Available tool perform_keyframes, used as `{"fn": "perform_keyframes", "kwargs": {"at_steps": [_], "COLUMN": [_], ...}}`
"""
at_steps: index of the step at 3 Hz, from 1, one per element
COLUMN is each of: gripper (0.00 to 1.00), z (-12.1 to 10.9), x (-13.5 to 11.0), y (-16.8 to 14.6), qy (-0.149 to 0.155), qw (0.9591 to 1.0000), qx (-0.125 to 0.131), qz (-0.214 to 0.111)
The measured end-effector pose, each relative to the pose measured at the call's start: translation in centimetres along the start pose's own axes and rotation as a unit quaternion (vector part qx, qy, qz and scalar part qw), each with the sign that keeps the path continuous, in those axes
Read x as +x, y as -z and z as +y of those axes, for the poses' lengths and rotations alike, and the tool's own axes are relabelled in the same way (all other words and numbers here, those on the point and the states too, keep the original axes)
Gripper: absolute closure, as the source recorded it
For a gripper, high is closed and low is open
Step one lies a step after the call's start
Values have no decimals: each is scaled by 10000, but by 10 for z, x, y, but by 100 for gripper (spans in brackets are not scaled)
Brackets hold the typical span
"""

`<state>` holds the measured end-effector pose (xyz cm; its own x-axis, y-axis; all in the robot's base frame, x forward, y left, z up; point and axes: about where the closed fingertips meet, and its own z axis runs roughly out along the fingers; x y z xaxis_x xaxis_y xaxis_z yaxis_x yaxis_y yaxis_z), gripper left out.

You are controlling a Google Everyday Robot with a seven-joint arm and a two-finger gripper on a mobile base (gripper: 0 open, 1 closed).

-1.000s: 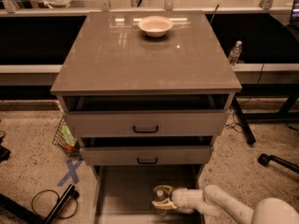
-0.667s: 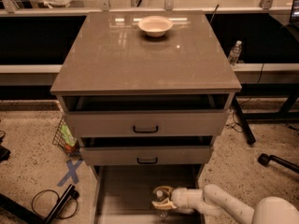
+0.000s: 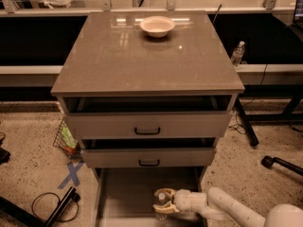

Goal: Pick water bottle from bottom drawer and place on counter

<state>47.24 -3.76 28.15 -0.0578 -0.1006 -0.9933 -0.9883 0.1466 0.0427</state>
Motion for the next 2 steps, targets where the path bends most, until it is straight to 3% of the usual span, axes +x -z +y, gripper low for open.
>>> {"fn": "perform_keyframes", "kwargs": {"at_steps": [2], "gripper": [100], "z": [29], "x": [-129], "y": [37], "qy": [113], "qw": [9971], "qx": [294], "qz": [-688]}}
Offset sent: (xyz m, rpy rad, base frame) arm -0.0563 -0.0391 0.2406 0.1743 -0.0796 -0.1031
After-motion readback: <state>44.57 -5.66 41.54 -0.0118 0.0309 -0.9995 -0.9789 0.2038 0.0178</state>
